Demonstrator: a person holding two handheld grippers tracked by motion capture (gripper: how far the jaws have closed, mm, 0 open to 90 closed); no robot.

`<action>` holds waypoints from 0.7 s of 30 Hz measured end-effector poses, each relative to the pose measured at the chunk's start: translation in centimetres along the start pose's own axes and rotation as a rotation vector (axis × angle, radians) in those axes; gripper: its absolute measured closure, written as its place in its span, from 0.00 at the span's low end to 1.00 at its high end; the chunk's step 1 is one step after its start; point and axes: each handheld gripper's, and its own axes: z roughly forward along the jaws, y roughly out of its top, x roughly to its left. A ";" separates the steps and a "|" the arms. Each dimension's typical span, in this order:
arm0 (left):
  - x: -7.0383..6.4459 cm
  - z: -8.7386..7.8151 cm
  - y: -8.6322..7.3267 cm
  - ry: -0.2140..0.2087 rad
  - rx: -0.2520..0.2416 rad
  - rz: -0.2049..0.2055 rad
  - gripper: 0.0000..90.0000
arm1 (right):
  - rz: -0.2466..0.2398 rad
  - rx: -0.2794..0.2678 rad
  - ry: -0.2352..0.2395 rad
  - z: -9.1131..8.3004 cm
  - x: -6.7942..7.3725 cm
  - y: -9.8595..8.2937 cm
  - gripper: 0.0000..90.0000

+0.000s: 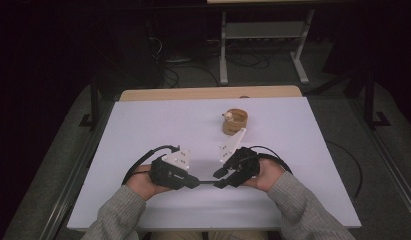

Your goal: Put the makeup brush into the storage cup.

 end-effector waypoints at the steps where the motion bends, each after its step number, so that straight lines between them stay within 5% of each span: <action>1: 0.0 -0.1 -0.1 0.003 -0.004 -0.004 0.93 | 0.011 -0.011 0.004 -0.1 -0.1 -0.5 0.69; 5: 0.1 -0.3 -0.4 -0.002 -0.028 -0.004 0.93 | 0.028 -0.028 0.019 -0.4 -0.4 -1.6 0.70; 9: 0.1 -0.3 -0.4 -0.019 -0.028 -0.006 0.93 | 0.000 -0.032 0.049 -0.4 -0.4 -1.6 0.88; 13: 0.1 -0.2 -0.4 -0.034 -0.027 -0.009 0.92 | -0.005 -0.022 0.067 -0.5 -0.5 -1.4 0.92; 16: 0.2 0.1 -0.3 -0.029 -0.015 -0.026 0.79 | -0.013 0.013 0.079 -0.5 -0.5 -0.9 0.92; 21: -0.1 0.6 0.1 -0.041 -0.009 -0.026 0.78 | -0.067 0.160 0.030 -0.3 0.4 0.8 0.92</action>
